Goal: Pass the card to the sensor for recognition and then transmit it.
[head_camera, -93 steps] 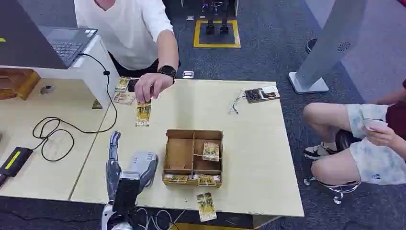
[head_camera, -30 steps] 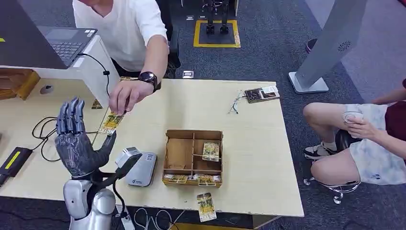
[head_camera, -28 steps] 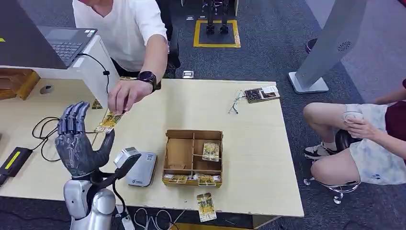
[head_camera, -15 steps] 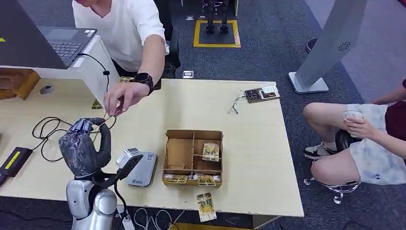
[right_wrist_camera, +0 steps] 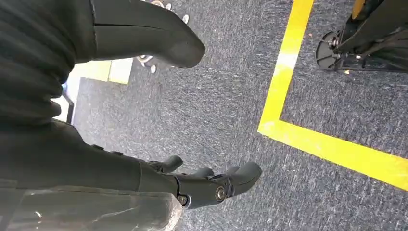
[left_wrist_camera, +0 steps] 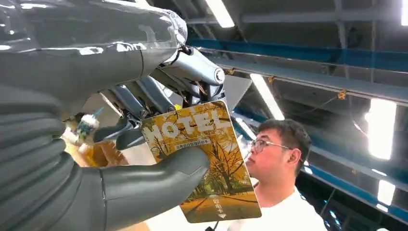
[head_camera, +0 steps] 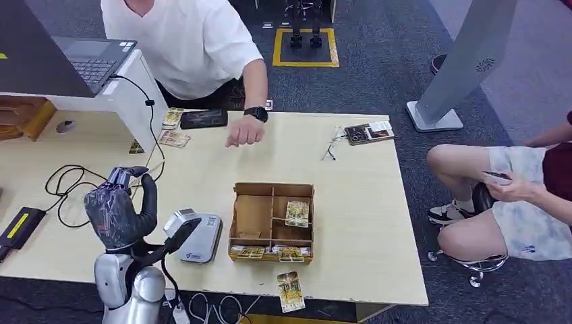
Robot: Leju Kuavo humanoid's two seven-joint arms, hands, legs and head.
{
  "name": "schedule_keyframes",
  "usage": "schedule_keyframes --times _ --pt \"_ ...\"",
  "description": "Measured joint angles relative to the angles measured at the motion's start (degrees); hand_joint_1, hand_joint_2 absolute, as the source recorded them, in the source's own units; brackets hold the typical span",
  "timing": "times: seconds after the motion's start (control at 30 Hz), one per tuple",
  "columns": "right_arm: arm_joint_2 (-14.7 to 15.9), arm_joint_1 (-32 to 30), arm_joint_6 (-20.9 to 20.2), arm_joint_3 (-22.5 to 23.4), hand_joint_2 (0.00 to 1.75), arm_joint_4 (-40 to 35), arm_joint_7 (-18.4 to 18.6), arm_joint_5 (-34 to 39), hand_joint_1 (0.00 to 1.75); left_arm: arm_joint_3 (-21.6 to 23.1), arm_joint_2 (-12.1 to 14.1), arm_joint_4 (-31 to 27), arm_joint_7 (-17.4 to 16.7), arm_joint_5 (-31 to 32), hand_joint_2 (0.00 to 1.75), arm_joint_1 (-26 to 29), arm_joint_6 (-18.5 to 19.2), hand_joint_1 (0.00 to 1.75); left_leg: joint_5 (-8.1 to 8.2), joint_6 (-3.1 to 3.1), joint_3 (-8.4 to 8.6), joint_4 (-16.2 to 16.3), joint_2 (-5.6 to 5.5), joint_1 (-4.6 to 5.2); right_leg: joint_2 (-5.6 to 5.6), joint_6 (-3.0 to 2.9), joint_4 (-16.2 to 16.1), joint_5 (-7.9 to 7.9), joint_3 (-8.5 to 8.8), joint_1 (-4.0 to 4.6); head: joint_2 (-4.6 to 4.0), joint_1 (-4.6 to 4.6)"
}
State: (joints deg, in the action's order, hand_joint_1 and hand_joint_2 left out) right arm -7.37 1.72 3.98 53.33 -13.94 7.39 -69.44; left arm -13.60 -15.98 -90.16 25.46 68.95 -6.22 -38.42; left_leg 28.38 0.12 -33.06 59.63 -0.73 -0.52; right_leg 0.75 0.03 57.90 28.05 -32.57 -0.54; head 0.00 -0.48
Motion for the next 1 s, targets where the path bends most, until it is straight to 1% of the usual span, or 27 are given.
schedule_keyframes --times 0.03,0.1,0.13,0.2,0.27,0.33,0.43,0.5,0.57,0.73,0.87,0.93,1.0 --pt "0.0 0.0 0.0 0.0 1.75 0.0 0.1 0.0 0.00 0.0 0.0 0.2 -0.2 -1.4 1.75 0.0 0.0 1.75 0.00 0.00 0.00 0.0 0.00 0.00 0.00 0.00 0.0 0.00 0.00 0.00 0.00 0.00" --pt "0.0 0.1 0.2 0.5 1.75 0.0 0.6 0.1 0.00 0.3 0.0 2.6 -1.1 -9.2 1.75 -0.3 0.0 1.75 0.00 0.00 0.01 0.0 -0.01 0.02 -0.01 0.00 0.0 0.00 0.00 0.00 0.00 0.02" --pt "0.0 0.1 0.3 0.8 1.75 0.0 0.6 0.2 0.00 0.7 -0.1 4.1 -1.8 -13.7 1.75 -0.4 0.0 1.75 0.00 0.00 0.02 0.0 -0.01 0.01 -0.01 0.00 0.0 0.00 0.00 0.00 0.00 0.00" --pt "0.0 0.1 0.4 1.4 1.75 0.0 1.0 0.5 0.00 2.3 0.1 7.5 -4.8 -25.5 1.75 -0.9 0.0 1.75 0.00 0.00 0.01 0.0 -0.02 0.01 -0.01 0.00 0.0 0.00 0.01 0.00 0.00 -0.02" --pt "0.0 0.1 0.5 1.7 1.75 0.0 1.1 0.5 0.00 4.4 0.2 9.4 -5.8 -30.2 1.75 -1.0 0.0 1.75 0.00 0.00 -0.01 0.0 -0.04 0.00 -0.03 0.00 0.0 0.00 0.02 0.00 0.00 0.00" --pt "0.0 0.2 0.5 2.1 1.75 0.0 1.1 0.4 0.00 6.3 0.3 11.0 -6.7 -32.7 1.75 -1.1 0.0 1.75 0.00 0.00 -0.01 0.0 -0.04 0.02 -0.02 0.01 0.0 -0.01 0.02 0.00 0.00 0.00" --pt "0.0 0.1 0.5 2.7 1.75 -0.1 1.1 0.1 0.00 9.2 0.8 12.5 -9.2 -41.9 1.75 -1.0 0.2 1.75 0.02 0.03 -0.02 0.0 -0.03 0.04 -0.01 0.01 0.0 0.00 0.01 -0.01 0.00 0.00" --pt "0.0 0.1 0.5 2.9 1.75 -0.1 1.1 0.1 0.00 11.3 1.4 13.0 -9.9 -47.2 1.75 -0.8 0.5 1.75 0.02 0.03 -0.03 0.0 -0.04 0.04 -0.03 0.01 0.0 0.00 0.01 -0.01 -0.02 0.00" --pt "0.0 0.1 0.5 3.3 1.75 -0.1 1.0 -0.1 0.00 12.7 2.1 13.5 -9.9 -50.1 1.75 -0.6 0.5 1.75 0.02 0.03 -0.03 0.0 -0.03 0.03 -0.01 0.01 0.0 0.00 0.01 -0.01 0.00 -0.02" --pt "0.0 0.1 0.6 4.0 1.75 -0.1 0.9 -0.1 0.00 15.1 3.7 14.3 -10.4 -54.2 1.75 -0.3 0.8 1.75 0.02 0.03 -0.02 0.0 -0.03 0.02 -0.03 0.01 0.0 0.00 0.01 0.00 0.00 0.00" --pt "0.0 0.1 0.7 4.3 1.75 -0.1 0.9 -0.2 0.00 16.6 4.9 14.4 -10.6 -59.4 1.75 0.0 3.1 1.75 0.02 0.03 -0.02 0.0 -0.03 0.02 -0.03 0.01 0.0 0.00 0.01 0.00 0.00 0.00" --pt "0.0 0.1 0.7 4.6 1.75 -0.1 0.9 -0.2 0.00 17.5 5.8 14.6 -11.2 -60.7 1.75 0.0 4.3 1.75 0.02 0.03 -0.02 0.0 -0.03 0.02 -0.03 0.01 0.0 0.00 0.01 0.00 0.00 0.00" --pt "0.0 0.1 0.7 4.9 1.75 -0.1 0.7 -0.2 0.00 18.4 6.8 15.0 -12.8 -60.6 1.75 0.1 5.2 1.75 0.02 0.03 -0.02 0.0 -0.03 0.02 -0.03 0.01 0.0 0.00 0.01 0.00 0.00 0.00"
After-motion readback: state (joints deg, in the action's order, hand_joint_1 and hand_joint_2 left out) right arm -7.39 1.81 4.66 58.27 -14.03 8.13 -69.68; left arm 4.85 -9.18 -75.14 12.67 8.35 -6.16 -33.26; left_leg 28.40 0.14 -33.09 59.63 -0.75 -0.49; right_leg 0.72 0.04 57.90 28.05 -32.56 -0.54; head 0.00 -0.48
